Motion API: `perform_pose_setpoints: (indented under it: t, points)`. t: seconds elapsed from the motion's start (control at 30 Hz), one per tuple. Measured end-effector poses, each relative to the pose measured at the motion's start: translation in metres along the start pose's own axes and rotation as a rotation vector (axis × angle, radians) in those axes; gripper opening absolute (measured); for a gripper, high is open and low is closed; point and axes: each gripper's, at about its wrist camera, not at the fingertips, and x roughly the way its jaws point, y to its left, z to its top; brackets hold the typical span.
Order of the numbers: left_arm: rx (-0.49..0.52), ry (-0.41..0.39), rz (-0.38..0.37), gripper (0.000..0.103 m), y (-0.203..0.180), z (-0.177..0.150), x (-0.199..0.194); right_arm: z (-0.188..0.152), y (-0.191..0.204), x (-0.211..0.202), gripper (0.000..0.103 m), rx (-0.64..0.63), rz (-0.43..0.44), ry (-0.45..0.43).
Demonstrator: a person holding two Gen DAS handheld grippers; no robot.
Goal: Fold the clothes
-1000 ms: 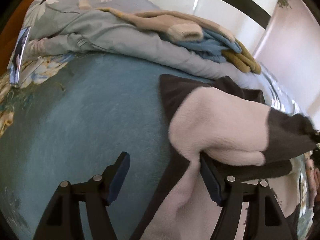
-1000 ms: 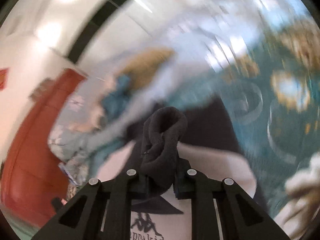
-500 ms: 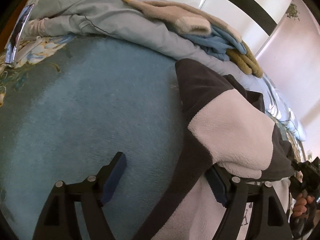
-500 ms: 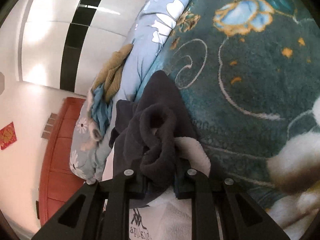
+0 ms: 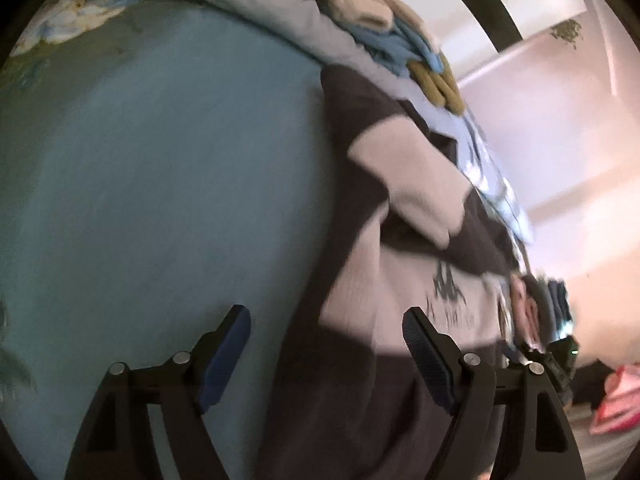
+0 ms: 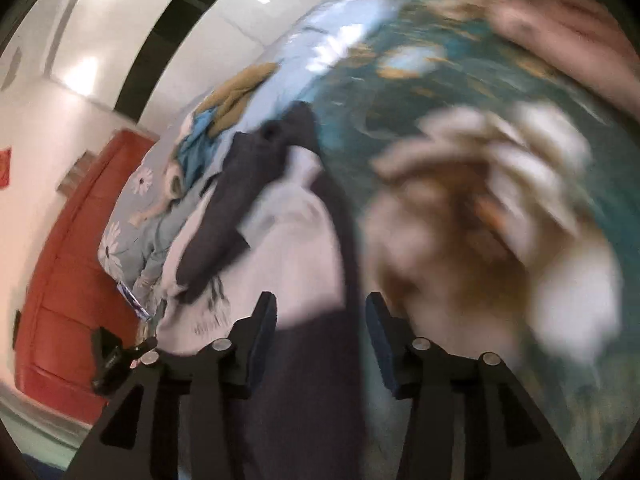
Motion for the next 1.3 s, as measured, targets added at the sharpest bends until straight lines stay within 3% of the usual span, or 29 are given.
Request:
perform_pose_setpoints:
  t: [0.07, 0.23, 0.43, 0.6, 0.77, 0.97, 1.13, 1.2, 1.3]
  points:
    - [0.008, 0.034, -0.039, 0.081, 0.002, -0.010, -0.005, -0.022, -0.010, -0.016, 0.049, 0.029, 0.035, -0.029]
    - [-0.009, 0.151, -0.155, 0.081, 0.009, -0.032, -0.005, -0.047, 0.001, -0.014, 0.049, 0.013, 0.094, 0.024]
    - [-0.018, 0.228, -0.252, 0.082, 0.006, -0.065, -0.010, -0.077, 0.015, -0.011, 0.050, -0.007, 0.166, 0.088]
    - [-0.002, 0.240, -0.303, 0.082, 0.002, -0.082, -0.013, -0.090, 0.017, -0.011, 0.050, -0.002, 0.236, 0.116]
    - [-0.046, 0.224, -0.377, 0.080, -0.001, -0.080, -0.007, -0.071, 0.006, 0.002, 0.049, 0.081, 0.302, 0.089]
    - [-0.012, 0.228, -0.399, 0.080, -0.011, -0.083, -0.005, -0.073, 0.016, 0.010, 0.049, 0.076, 0.331, 0.136]
    - [-0.016, 0.242, -0.421, 0.078, -0.012, -0.090, -0.009, -0.088, 0.011, -0.004, 0.038, 0.113, 0.333, 0.122]
    - [-0.029, 0.246, -0.427, 0.074, -0.010, -0.093, -0.010, -0.090, 0.007, -0.010, 0.027, 0.132, 0.338, 0.106]
    - [-0.071, 0.245, -0.427, 0.058, -0.003, -0.096, -0.010, -0.093, 0.005, -0.013, 0.018, 0.163, 0.348, 0.087]
